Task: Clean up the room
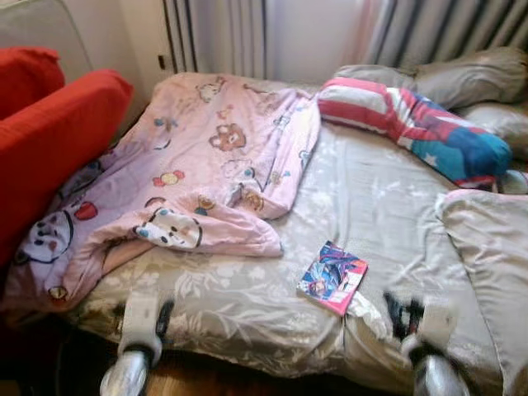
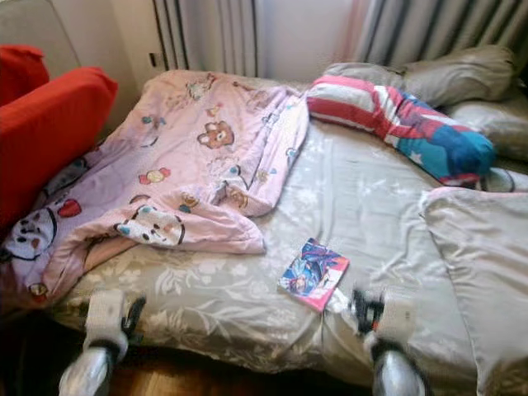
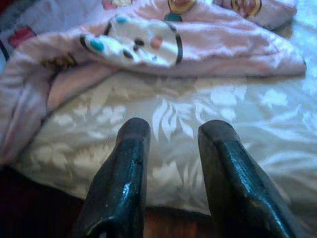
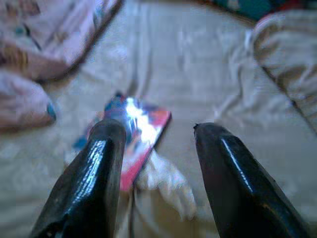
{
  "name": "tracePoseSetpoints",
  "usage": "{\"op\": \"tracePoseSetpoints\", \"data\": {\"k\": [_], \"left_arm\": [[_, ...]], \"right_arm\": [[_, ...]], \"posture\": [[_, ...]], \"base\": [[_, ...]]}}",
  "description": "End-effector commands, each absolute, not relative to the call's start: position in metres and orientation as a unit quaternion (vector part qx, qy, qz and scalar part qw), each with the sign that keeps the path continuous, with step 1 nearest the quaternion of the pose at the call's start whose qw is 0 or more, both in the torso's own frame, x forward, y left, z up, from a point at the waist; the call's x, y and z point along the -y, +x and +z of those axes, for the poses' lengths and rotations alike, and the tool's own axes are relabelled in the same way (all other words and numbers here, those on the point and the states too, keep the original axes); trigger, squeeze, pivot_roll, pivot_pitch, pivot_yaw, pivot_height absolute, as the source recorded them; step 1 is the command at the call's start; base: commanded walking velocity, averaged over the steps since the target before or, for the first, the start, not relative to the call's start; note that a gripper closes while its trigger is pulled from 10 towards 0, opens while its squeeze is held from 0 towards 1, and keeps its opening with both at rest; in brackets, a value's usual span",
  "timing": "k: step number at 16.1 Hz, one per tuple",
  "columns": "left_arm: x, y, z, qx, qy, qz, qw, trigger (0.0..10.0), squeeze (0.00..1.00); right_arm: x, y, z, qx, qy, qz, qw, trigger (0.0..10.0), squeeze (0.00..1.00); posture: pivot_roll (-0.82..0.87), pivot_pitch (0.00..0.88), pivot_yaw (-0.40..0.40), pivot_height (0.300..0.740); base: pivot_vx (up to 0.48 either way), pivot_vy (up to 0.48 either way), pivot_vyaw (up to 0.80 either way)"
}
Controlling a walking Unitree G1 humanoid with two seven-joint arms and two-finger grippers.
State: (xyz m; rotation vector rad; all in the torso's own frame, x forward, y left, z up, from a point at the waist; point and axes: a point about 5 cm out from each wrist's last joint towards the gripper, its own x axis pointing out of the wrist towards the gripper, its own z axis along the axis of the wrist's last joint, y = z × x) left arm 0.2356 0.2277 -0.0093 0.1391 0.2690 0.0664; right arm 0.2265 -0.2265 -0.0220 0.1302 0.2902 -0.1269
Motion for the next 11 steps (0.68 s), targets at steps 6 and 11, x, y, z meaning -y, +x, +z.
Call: {"op": "tracePoseSetpoints", "data": {"k": [6, 11], "left_arm": [[-0.23, 0.217, 0.016, -0.049, 0.075, 0.022, 0.996, 10.0, 0.0], [-0.227, 0.233, 0.017, -0.065, 0.036, 0.022, 0.997, 10.0, 0.0]], "right_arm": [[0.24, 0.207, -0.009, -0.086, 0.04, -0.087, 0.992, 10.0, 0.0], [0.234, 0.205, -0.018, -0.114, 0.054, -0.107, 0.986, 10.0, 0.0]], "posture": [[0.15, 0.032, -0.071, 0.74], [0.14, 0.004, -0.068, 0.74]], "base": [[0.0, 0.0, 0.0], [0.0, 0.0, 0.0]]}}
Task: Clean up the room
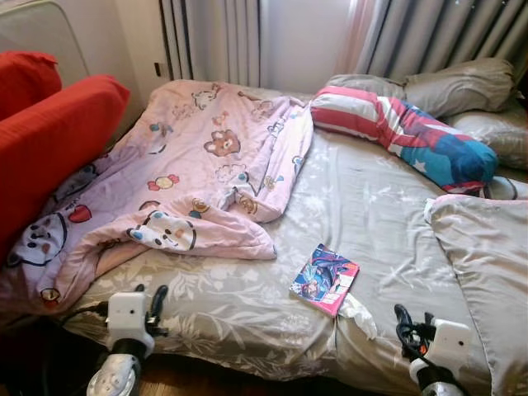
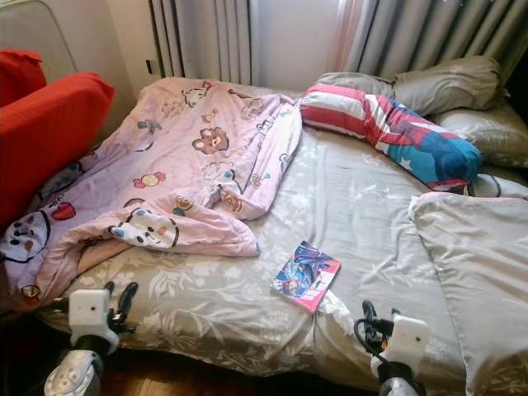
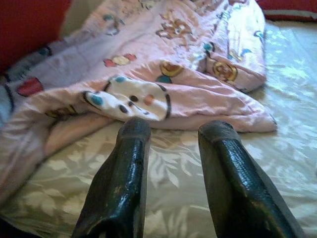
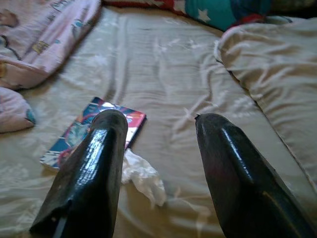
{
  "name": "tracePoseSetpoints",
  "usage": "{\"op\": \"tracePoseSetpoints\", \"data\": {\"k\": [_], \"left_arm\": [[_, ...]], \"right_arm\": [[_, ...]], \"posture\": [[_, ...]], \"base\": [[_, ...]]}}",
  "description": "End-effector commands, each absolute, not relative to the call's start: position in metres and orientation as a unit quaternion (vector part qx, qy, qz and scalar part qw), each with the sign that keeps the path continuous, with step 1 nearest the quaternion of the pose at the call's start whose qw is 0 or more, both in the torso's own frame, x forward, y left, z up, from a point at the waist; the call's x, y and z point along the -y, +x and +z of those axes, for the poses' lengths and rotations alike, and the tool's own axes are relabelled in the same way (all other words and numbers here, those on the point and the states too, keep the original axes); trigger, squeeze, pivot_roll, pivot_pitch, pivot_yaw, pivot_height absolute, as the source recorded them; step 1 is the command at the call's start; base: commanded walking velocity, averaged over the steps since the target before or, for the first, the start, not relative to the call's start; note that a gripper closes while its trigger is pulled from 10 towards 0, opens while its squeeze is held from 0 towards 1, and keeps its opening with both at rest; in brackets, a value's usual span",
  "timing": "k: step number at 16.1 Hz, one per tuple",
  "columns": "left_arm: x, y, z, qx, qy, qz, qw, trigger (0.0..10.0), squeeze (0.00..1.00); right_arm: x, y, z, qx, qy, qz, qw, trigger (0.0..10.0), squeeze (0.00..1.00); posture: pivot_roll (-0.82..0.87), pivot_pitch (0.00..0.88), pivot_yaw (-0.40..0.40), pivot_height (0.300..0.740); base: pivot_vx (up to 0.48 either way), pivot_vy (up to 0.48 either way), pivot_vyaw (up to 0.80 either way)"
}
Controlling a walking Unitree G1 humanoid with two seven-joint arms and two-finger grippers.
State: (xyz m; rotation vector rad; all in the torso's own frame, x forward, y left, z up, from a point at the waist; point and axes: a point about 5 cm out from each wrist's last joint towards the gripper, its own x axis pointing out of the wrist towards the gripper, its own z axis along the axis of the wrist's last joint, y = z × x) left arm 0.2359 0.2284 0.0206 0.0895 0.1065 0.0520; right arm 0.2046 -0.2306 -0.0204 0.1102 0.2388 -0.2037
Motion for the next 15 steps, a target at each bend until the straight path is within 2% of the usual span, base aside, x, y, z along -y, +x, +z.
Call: {"op": "tracePoseSetpoints", "data": {"k": [1, 6, 8, 12, 15], "left_arm": [[-0.226, 0.235, 0.017, -0.067, 0.034, 0.024, 0.997, 10.0, 0.0], [-0.227, 0.236, 0.02, -0.067, 0.04, 0.014, 0.997, 10.0, 0.0], [-0.23, 0.237, 0.021, -0.067, 0.048, 0.015, 0.996, 10.0, 0.0], [-0.232, 0.239, 0.025, -0.06, 0.057, 0.014, 0.996, 10.0, 0.0], [-0.228, 0.241, 0.027, -0.054, 0.052, 0.022, 0.997, 10.0, 0.0]], "right_arm": [[0.235, 0.206, -0.02, -0.127, 0.05, -0.113, 0.984, 10.0, 0.0], [0.236, 0.212, -0.016, -0.119, 0.051, -0.114, 0.985, 10.0, 0.0], [0.237, 0.213, -0.016, -0.118, 0.05, -0.118, 0.985, 10.0, 0.0], [0.226, 0.22, -0.013, -0.112, 0.055, -0.109, 0.986, 10.0, 0.0], [0.226, 0.221, -0.011, -0.11, 0.042, -0.096, 0.988, 10.0, 0.0]], "posture": [[0.14, 0.005, -0.067, 0.74], [0.14, 0.019, -0.059, 0.74], [0.14, 0.03, -0.053, 0.74], [0.14, 0.049, -0.043, 0.74], [0.15, 0.06, -0.051, 0.74]], "base": [[0.0, 0.0, -0.63], [0.0, 0.0, -0.7], [0.0, 0.0, 0.0], [0.0, -0.349, 0.0], [0.0, 0.0, 0.0]]}}
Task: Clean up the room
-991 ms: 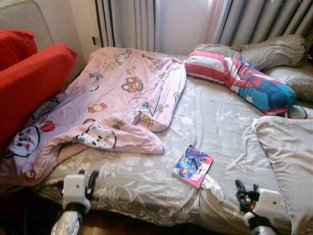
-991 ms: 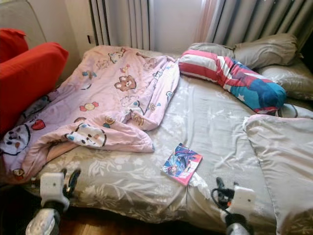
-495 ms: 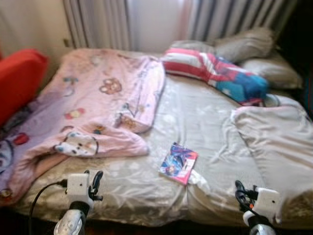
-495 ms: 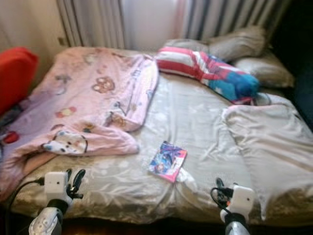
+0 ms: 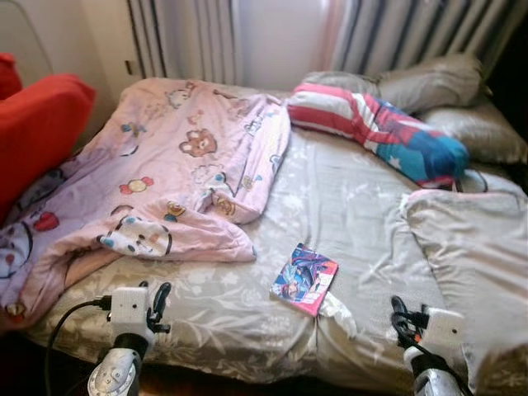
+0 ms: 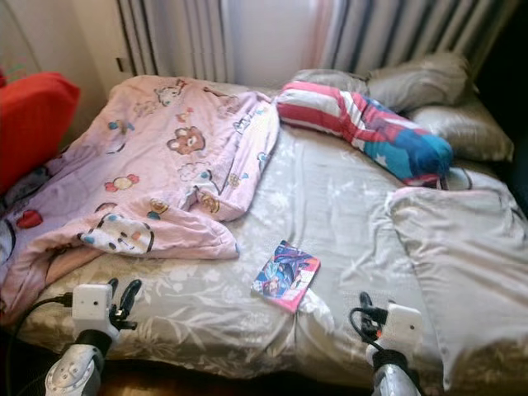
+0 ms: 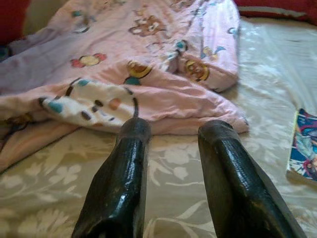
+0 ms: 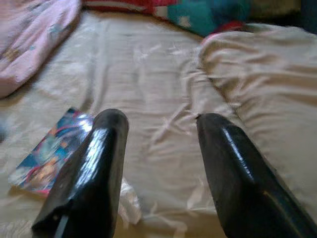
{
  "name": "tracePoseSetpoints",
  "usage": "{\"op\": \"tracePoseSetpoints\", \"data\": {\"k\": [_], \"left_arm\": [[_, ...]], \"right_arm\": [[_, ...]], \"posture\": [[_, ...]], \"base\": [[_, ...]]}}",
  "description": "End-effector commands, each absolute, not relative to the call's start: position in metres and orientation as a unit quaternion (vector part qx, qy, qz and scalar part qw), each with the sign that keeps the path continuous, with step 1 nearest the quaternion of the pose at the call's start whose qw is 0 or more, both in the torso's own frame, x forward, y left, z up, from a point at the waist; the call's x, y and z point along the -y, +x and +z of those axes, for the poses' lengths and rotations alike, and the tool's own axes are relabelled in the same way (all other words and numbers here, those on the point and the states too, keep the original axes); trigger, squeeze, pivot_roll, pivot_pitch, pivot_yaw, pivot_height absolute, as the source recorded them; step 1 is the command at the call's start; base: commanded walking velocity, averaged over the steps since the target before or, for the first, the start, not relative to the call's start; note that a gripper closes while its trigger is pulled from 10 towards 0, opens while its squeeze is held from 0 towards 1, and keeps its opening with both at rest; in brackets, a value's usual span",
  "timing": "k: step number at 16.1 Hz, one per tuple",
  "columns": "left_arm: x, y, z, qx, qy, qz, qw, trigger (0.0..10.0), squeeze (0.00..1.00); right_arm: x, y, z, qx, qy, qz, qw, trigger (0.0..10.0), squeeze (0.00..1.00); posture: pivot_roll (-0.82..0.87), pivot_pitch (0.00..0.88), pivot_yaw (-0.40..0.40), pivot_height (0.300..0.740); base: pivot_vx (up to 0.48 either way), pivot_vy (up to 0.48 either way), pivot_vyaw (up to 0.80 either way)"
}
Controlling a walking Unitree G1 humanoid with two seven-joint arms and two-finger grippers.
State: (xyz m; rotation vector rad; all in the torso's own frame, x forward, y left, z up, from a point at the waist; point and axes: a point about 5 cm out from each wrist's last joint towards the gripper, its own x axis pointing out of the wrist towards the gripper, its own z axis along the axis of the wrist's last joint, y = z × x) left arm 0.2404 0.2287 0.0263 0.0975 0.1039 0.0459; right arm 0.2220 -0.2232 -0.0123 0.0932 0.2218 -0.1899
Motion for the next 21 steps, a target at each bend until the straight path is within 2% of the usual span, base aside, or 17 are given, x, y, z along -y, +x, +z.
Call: {"op": "tracePoseSetpoints", "data": {"k": [1, 6, 10, 17, 21], "left_arm": [[-0.226, 0.242, 0.03, -0.046, 0.053, 0.024, 0.997, 10.0, 0.0], [-0.232, 0.242, 0.045, -0.009, 0.066, 0.05, 0.997, 10.0, 0.0], [-0.233, 0.241, 0.047, -0.009, 0.069, 0.054, 0.996, 10.0, 0.0], [-0.225, 0.243, 0.053, -0.003, 0.072, 0.038, 0.997, 10.0, 0.0], [-0.222, 0.242, 0.052, -0.006, 0.069, 0.031, 0.997, 10.0, 0.0]], "right_arm": [[0.226, 0.224, -0.008, -0.103, 0.039, -0.094, 0.99, 10.0, 0.0], [0.222, 0.237, 0.006, -0.076, 0.027, -0.065, 0.995, 10.0, 0.0], [0.222, 0.241, 0.007, -0.093, 0.021, -0.068, 0.993, 10.0, 0.0], [0.22, 0.241, 0.006, -0.106, 0.017, -0.062, 0.992, 10.0, 0.0], [0.22, 0.24, 0.005, -0.107, 0.02, -0.069, 0.992, 10.0, 0.0]], "posture": [[0.15, 0.062, -0.052, 0.74], [0.16, 0.072, -0.07, 0.74], [0.17, 0.075, -0.067, 0.74], [0.17, 0.088, -0.066, 0.661], [0.17, 0.081, -0.067, 0.661]], "base": [[0.0, 0.0, 0.0], [0.0, 0.0, 0.0], [0.0, 0.0, 0.0], [0.0, 0.0, 0.0], [0.0, 0.0, 0.0]]}}
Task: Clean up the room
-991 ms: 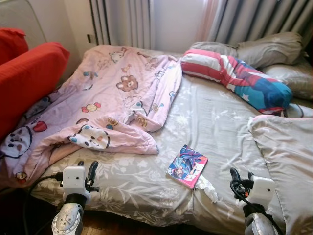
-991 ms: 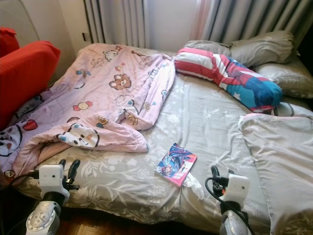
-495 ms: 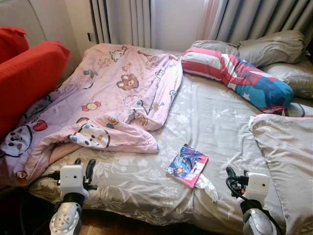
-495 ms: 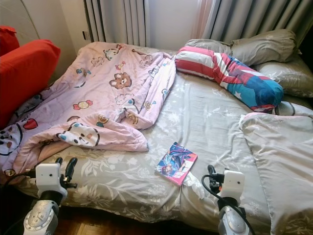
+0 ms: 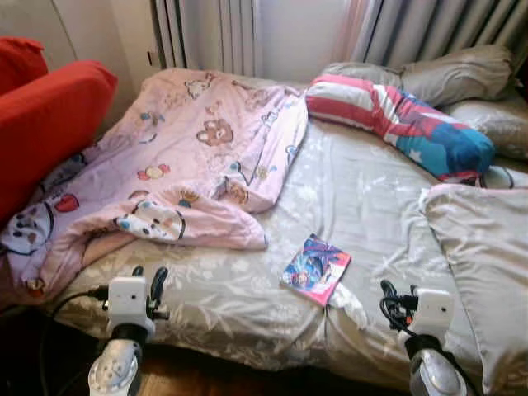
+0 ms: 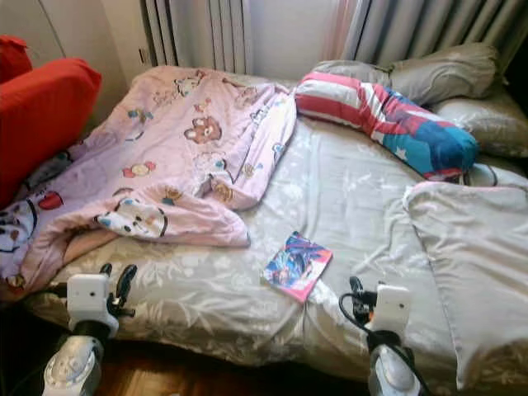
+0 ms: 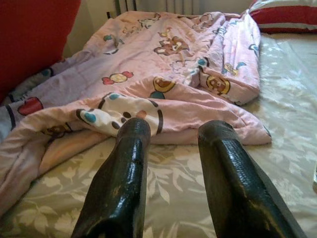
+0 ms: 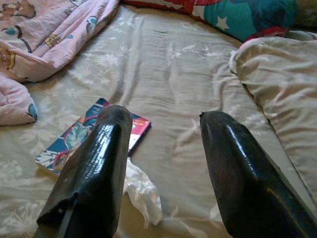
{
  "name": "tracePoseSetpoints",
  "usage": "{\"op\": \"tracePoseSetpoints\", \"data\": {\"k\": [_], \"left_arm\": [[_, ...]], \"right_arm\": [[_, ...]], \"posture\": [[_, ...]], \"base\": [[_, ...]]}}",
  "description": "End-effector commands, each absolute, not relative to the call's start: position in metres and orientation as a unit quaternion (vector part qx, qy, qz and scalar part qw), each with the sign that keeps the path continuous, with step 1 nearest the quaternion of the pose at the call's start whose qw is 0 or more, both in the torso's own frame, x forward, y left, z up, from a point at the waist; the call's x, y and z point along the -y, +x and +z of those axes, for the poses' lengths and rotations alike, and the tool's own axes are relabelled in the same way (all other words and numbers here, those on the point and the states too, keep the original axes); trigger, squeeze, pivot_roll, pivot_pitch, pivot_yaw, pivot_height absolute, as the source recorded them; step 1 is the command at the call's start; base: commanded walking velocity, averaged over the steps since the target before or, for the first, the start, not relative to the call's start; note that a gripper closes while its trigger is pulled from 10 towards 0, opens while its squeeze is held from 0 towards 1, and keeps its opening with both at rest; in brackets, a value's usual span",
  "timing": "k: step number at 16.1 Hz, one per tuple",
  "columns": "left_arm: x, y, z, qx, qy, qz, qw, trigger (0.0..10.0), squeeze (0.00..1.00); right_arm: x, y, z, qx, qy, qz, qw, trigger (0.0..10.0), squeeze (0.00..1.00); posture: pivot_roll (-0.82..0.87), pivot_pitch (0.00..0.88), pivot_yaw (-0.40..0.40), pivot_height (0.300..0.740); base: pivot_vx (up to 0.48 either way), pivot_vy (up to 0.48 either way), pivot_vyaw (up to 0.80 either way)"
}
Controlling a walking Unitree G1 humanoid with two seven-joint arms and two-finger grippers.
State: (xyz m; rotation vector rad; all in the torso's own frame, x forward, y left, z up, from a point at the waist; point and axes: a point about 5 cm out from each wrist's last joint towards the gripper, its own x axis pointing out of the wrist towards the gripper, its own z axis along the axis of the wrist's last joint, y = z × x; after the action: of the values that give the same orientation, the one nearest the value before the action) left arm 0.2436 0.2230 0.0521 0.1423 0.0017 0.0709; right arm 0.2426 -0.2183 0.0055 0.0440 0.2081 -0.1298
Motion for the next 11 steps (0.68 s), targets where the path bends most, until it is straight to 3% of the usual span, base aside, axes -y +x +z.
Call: {"op": "tracePoseSetpoints", "data": {"k": [1, 6, 11], "left_arm": [[-0.2212, 0.2415, 0.0508, -0.008, 0.068, 0.029, 0.997, 10.0, 0.0], [-0.2189, 0.2413, 0.0524, -0.009, 0.072, 0.022, 0.997, 10.0, 0.0], [-0.2238, 0.2394, 0.0526, -0.012, 0.075, 0.029, 0.997, 10.0, 0.0]], "right_arm": [[0.2225, 0.2402, 0.0039, -0.109, 0.024, -0.076, 0.991, 10.0, 0.0], [0.2218, 0.2413, -0.0002, -0.128, 0.019, -0.077, 0.989, 10.0, 0.0], [0.2199, 0.2428, 0.0035, -0.111, 0.021, -0.073, 0.991, 10.0, 0.0]], "posture": [[0.17, 0.075, -0.067, 0.661], [0.18, 0.058, -0.065, 0.661], [0.19, 0.068, -0.068, 0.624]], "base": [[0.0, 0.0, 0.0], [0.0, 0.0, 0.0], [0.0, 0.0, 0.0]]}}
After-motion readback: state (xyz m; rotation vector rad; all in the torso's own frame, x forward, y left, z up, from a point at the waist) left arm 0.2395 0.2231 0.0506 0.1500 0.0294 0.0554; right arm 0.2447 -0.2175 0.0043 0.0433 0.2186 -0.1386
